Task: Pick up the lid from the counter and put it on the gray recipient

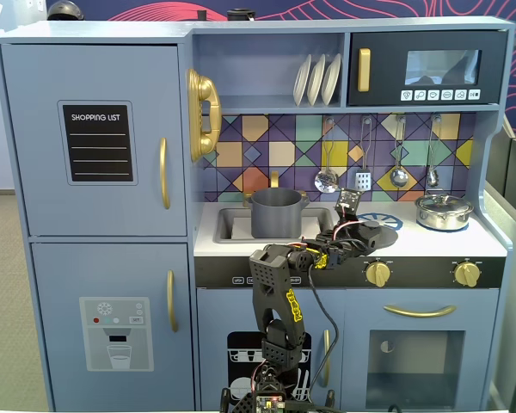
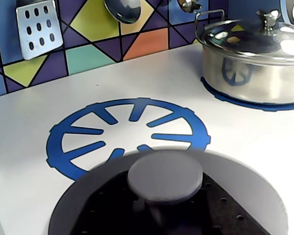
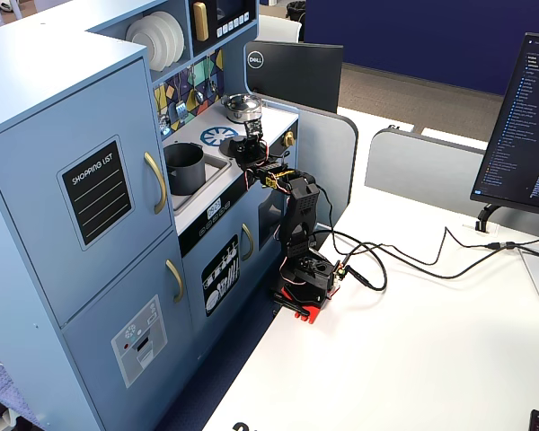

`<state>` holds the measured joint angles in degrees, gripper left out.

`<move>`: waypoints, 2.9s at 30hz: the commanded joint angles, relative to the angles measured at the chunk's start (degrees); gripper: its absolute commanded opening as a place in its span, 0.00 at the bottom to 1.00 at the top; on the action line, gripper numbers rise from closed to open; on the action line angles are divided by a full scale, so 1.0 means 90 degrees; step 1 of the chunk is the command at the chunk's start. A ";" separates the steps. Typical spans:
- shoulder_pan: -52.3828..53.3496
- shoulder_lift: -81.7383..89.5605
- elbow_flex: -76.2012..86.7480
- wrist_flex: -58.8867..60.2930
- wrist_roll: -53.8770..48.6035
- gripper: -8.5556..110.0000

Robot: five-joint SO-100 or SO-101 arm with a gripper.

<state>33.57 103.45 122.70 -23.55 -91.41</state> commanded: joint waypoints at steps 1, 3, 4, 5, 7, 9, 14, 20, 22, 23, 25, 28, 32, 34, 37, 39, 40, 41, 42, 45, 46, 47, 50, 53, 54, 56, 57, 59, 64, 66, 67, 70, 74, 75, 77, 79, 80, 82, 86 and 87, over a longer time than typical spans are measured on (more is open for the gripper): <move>-0.0117 0.0049 -0.0439 -0.0117 0.0010 0.07; -0.0117 0.0156 -0.0557 -0.0029 0.0029 0.07; -0.0117 0.0244 -0.0635 0.0049 0.0049 0.07; -0.0117 0.0342 -0.0703 0.0127 0.0059 0.07; -0.0117 0.0508 -0.0908 0.0283 0.0068 0.07; -0.0117 0.0693 -0.1143 0.0508 0.0088 0.07; -0.0244 0.1318 -0.1748 0.1396 0.0225 0.07; -0.0840 0.1963 -0.2314 0.2471 0.0479 0.07; -0.1152 0.2129 -0.2363 0.2744 0.0498 0.07; -0.1318 0.2207 -0.2363 0.2832 0.0479 0.07; -0.1670 0.2334 -0.2324 0.2969 0.0439 0.07; -0.2178 0.2461 -0.2188 0.3096 0.0361 0.07; -0.2676 0.2480 -0.2031 0.3115 0.0254 0.07; -0.2871 0.2422 -0.1982 0.3105 0.0195 0.07; -0.3096 0.2334 -0.1865 0.3008 0.0127 0.07; -0.3213 0.2295 -0.1787 0.2988 0.0098 0.07; -0.3252 0.2275 -0.1748 0.2969 0.0088 0.07; -0.3291 0.2246 -0.1729 0.2959 0.0068 0.07; -0.3311 0.2197 -0.1689 0.2910 0.0059 0.07; -0.3389 0.2061 -0.1680 0.2822 0.0049 0.07; -0.3398 0.2021 -0.1689 0.2793 0.0029 0.07; -0.3418 0.1982 -0.1699 0.2783 0.0000 0.07; -0.3467 0.1934 -0.1709 0.2783 -0.0029 0.07; -0.3477 0.1914 -0.1689 0.2813 -0.0020 0.07; -0.3486 0.1904 -0.1680 0.2813 -0.0029 0.07; -0.3486 0.1885 -0.1670 0.2813 -0.0029 0.07; -0.3486 0.1875 -0.1660 0.2813 -0.0039 0.07; -0.3496 0.1875 -0.1621 0.2813 -0.0049 0.07; -0.3477 0.1875 -0.1572 0.2813 -0.0059 0.07; -0.3477 0.1875 -0.1572 0.2832 -0.0029 0.07; -0.3477 0.1875 -0.1562 0.2842 -0.0039 0.07; -0.3477 0.1865 -0.1523 0.2861 -0.0039 0.07; -0.3486 0.1865 -0.1426 0.2881 -0.0039 0.07; -0.3486 0.1865 -0.1406 0.2881 -0.0039 0.07; -0.3486 0.1865 -0.1357 0.2881 -0.0039 0.07; -0.3486 0.1865 -0.1309 0.2881 -0.0088 0.07; -0.3486 0.1875 -0.1289 0.2881 -0.0107 0.07; -0.3477 0.1885 -0.1240 0.2861 -0.0137 0.07; -0.3398 0.2041 -0.1201 0.3076 -0.0049 0.22; -0.3379 0.2109 -0.1201 0.3252 -0.0098 0.25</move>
<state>2.37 120.15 112.24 3.52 -92.02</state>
